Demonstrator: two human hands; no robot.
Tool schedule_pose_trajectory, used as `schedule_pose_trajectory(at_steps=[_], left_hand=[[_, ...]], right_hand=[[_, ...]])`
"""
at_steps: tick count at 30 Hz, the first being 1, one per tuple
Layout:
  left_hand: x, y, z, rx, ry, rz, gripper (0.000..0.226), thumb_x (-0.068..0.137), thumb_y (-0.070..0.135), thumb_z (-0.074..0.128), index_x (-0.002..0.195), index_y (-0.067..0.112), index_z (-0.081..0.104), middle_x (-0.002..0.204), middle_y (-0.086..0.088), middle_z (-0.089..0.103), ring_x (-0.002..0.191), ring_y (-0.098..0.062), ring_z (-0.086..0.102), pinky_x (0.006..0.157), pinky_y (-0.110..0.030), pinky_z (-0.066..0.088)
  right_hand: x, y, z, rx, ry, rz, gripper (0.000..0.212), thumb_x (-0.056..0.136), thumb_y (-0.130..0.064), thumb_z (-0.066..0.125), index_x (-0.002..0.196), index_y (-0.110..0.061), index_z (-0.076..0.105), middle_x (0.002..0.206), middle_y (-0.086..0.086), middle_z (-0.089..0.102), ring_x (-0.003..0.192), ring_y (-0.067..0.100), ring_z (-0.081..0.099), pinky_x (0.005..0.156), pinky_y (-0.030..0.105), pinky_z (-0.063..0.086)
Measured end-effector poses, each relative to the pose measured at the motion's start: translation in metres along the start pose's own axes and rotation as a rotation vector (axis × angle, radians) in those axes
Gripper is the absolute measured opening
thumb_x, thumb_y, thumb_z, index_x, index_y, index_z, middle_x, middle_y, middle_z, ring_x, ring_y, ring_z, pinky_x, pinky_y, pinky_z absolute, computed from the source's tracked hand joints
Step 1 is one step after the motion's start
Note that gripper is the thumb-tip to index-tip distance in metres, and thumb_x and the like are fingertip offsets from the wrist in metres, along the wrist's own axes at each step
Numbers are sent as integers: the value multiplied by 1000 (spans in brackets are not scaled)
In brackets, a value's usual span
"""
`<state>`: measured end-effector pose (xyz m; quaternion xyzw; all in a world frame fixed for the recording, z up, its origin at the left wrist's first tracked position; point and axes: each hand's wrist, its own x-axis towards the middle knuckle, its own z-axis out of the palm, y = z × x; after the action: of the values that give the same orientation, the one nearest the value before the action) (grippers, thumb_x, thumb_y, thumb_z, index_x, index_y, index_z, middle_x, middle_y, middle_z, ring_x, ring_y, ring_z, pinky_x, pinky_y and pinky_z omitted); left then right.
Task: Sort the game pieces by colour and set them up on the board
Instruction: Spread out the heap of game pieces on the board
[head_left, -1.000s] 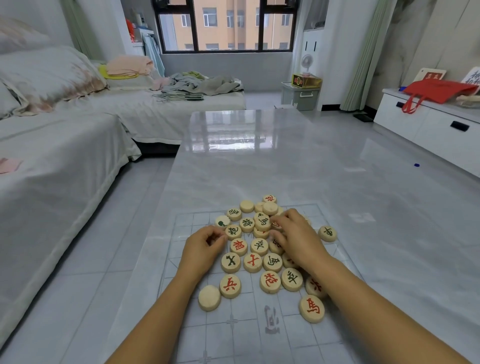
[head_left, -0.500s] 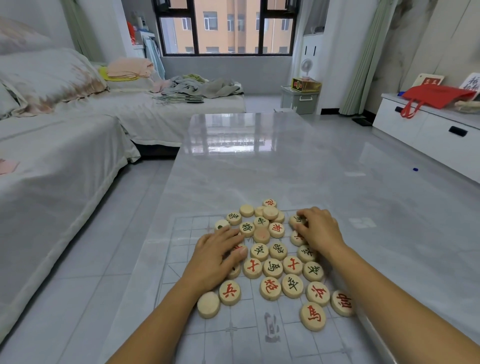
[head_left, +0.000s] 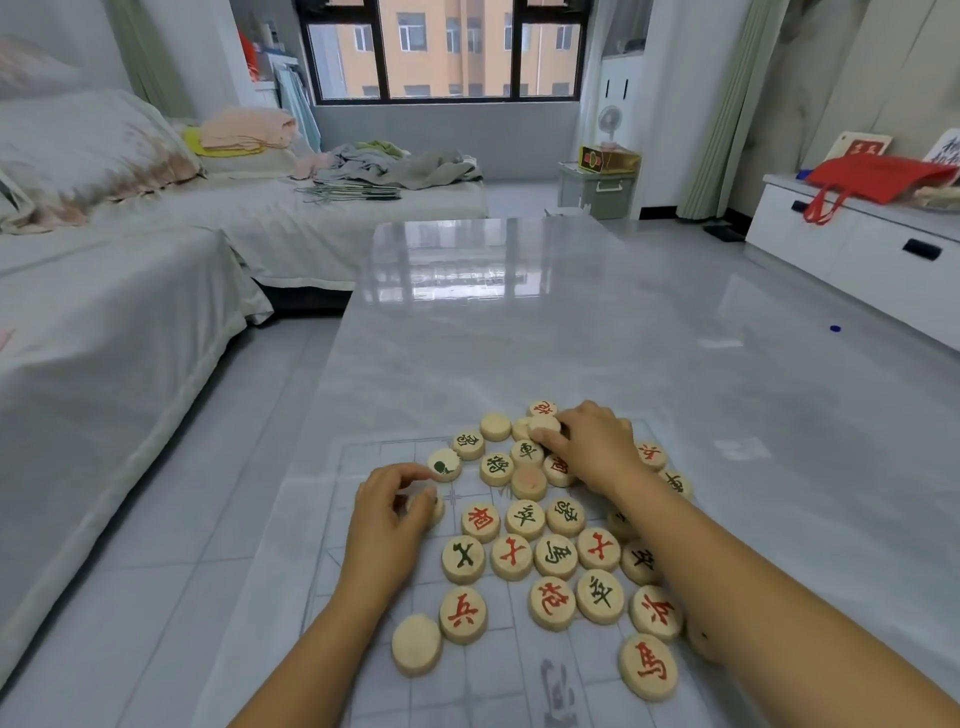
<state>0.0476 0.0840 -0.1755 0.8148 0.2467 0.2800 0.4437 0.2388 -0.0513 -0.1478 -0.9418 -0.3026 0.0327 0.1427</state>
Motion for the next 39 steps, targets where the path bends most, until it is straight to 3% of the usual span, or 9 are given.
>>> schedule_pose_trajectory(at_steps=[3,6,9,14,18,24,27,32,39], left_hand=[[9,-2,1,-12,-47,-105,24,88,14,59,110,24,55,104,8,50,101,-16,51,76,-14,39],[26,2,4,133,-114,-119,45,87,25,61,129,16,47,122,-1,47,112,-16,46,95,-29,41],[49,4,14,306,-157,-104,55,86,34,61,135,15,44,132,-7,45,124,-25,41,105,-41,37],[59,-3,23,279,-93,-87,24,80,28,69,102,20,63,103,-3,55,103,-26,51,87,-40,45],[55,-2,22,196,-45,-92,26,75,24,75,92,23,55,88,5,50,89,-22,52,70,-28,40],[48,2,19,127,-1,-117,38,81,28,69,116,19,56,102,2,52,87,-15,50,74,-26,38],[45,2,18,116,-10,-86,33,85,29,64,115,19,59,104,2,52,89,-13,52,77,-26,40],[46,-1,20,5,-4,-98,21,92,23,51,109,20,64,93,2,63,87,-20,58,73,-30,45],[53,-6,25,96,55,-45,19,96,18,44,98,12,63,96,-3,59,90,-15,50,75,-27,36]], right_hand=[[10,3,-3,124,-40,0,26,88,-46,51,91,-19,52,101,2,53,101,26,50,80,37,33],[11,14,-10,330,-66,8,25,86,-32,59,105,-20,50,102,-2,58,99,22,53,89,40,39],[8,29,-10,386,71,-33,17,85,-23,60,99,-19,52,101,0,58,95,22,54,88,41,42],[-12,47,-6,271,217,-247,18,87,-17,57,105,-16,60,107,5,59,97,25,53,79,35,43],[-24,51,-9,158,95,-299,35,92,-26,52,125,-19,55,132,1,51,120,22,45,99,33,35],[-28,42,-8,291,107,-255,17,88,-26,58,101,-19,66,110,-2,62,102,19,55,93,40,42],[-21,39,-9,291,53,-114,26,87,-29,59,112,-22,59,122,-1,51,111,19,49,95,33,40],[-3,31,-7,209,6,56,36,88,-30,55,122,-20,49,126,7,49,112,26,49,95,39,40],[19,27,-9,98,-40,37,42,96,-26,41,137,-16,38,137,9,39,122,29,39,99,40,38]])
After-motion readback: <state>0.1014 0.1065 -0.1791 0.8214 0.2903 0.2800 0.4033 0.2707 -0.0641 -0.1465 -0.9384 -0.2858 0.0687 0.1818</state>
